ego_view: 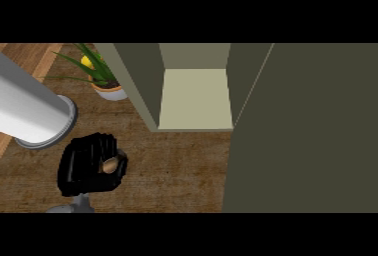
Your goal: Pick up the wine, place it into the cabinet and close the cabinet
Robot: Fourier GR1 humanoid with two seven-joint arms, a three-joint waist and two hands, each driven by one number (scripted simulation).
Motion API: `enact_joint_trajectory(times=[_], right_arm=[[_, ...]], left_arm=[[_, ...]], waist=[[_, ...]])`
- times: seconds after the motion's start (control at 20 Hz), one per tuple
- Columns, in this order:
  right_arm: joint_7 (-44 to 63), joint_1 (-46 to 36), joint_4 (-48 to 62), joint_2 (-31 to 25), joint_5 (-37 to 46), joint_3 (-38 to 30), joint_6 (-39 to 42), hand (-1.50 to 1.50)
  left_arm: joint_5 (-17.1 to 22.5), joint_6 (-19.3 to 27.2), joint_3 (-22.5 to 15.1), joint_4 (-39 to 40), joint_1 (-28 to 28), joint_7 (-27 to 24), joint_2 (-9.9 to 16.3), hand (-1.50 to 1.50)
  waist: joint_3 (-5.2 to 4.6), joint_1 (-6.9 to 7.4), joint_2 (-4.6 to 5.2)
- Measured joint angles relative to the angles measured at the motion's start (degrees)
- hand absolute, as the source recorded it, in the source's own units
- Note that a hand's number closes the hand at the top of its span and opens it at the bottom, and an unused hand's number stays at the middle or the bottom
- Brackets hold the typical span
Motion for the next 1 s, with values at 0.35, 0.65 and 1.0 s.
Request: enact_joint_trajectory(times=[0.35, 0.65, 1.0], right_arm=[[0.2, 0.5, -0.1, 0.5, -0.2, 0.0, 0.2, -1.5], [1.7, -0.5, -0.3, 0.2, -0.6, -2.0, 0.9, -1.5], [1.4, -0.1, -0.5, 0.4, -1.0, -3.4, 2.1, -1.5]], left_arm=[[2.2, 18.6, -14.3, -6.5, -5.2, 8.0, -1.4, 1.5], [3.1, 31.8, -20.2, -6.0, -13.4, 14.1, -1.7, 1.5], [3.7, 39.7, -23.3, 1.0, -20.1, 14.1, -1.8, 1.5]], waist=[[-0.31, -0.5, 0.37], [-0.37, -0.59, 0.55], [-0.4, -0.83, 0.66]])
